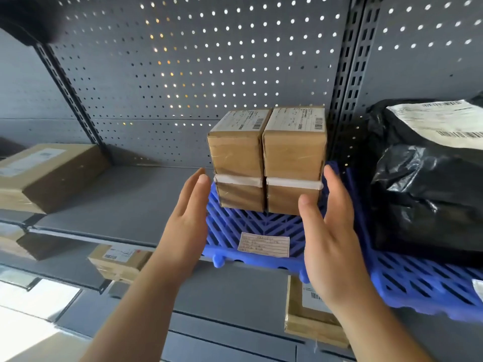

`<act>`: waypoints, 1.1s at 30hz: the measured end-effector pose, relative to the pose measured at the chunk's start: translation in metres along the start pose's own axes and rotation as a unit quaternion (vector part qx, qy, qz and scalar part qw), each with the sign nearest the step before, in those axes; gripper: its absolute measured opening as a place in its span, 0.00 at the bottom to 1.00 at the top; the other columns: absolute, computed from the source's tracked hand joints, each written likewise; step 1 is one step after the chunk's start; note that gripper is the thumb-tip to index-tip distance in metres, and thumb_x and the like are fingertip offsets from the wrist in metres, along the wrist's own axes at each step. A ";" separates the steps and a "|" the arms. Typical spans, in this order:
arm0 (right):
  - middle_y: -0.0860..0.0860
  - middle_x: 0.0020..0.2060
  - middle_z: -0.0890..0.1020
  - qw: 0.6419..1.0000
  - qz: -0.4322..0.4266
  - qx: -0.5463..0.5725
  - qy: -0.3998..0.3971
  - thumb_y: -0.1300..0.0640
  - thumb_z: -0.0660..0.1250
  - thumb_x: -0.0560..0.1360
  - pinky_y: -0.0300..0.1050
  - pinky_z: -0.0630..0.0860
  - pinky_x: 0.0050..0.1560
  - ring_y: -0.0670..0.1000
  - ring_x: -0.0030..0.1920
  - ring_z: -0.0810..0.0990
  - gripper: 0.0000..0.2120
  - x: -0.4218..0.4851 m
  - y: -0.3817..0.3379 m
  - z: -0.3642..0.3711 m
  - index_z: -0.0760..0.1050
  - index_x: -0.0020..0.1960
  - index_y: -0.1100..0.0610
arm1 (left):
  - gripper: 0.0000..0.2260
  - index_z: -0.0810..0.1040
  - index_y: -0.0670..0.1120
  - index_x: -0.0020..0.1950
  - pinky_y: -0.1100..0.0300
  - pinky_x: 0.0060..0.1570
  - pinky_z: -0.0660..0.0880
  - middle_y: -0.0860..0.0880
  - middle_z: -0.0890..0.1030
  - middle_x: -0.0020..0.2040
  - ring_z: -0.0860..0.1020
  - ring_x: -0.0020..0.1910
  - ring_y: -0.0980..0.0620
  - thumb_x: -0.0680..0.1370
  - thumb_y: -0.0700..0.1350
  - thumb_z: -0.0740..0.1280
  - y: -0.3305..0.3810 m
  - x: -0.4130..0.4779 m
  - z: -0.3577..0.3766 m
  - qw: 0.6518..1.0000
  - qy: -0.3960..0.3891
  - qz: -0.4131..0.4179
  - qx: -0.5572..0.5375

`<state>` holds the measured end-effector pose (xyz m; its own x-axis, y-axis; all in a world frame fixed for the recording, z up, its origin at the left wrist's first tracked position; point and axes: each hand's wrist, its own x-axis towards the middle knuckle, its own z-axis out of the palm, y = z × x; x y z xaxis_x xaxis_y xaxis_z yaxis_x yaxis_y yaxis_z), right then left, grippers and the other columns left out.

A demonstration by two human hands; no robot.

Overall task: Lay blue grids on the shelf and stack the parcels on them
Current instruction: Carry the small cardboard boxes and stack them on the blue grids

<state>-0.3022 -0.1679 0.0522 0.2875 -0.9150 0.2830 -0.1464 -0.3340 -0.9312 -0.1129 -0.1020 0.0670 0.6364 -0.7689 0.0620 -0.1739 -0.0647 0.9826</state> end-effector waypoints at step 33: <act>0.34 0.72 0.65 0.989 0.041 -0.039 0.140 0.43 0.69 0.74 0.34 0.64 0.58 0.35 0.66 0.69 0.34 -0.154 -0.011 -0.167 0.57 0.75 0.33 | 0.19 0.75 0.63 0.69 0.49 0.71 0.70 0.66 0.78 0.64 0.74 0.67 0.63 0.81 0.65 0.56 0.019 -0.170 0.103 0.990 -0.105 0.096 -0.018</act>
<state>-0.5026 -0.0613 0.0573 0.0003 -0.9631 0.2693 -0.2345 -0.2618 -0.9362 -0.3017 -0.0383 0.0571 0.4241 -0.8798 0.2146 -0.2479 0.1152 0.9619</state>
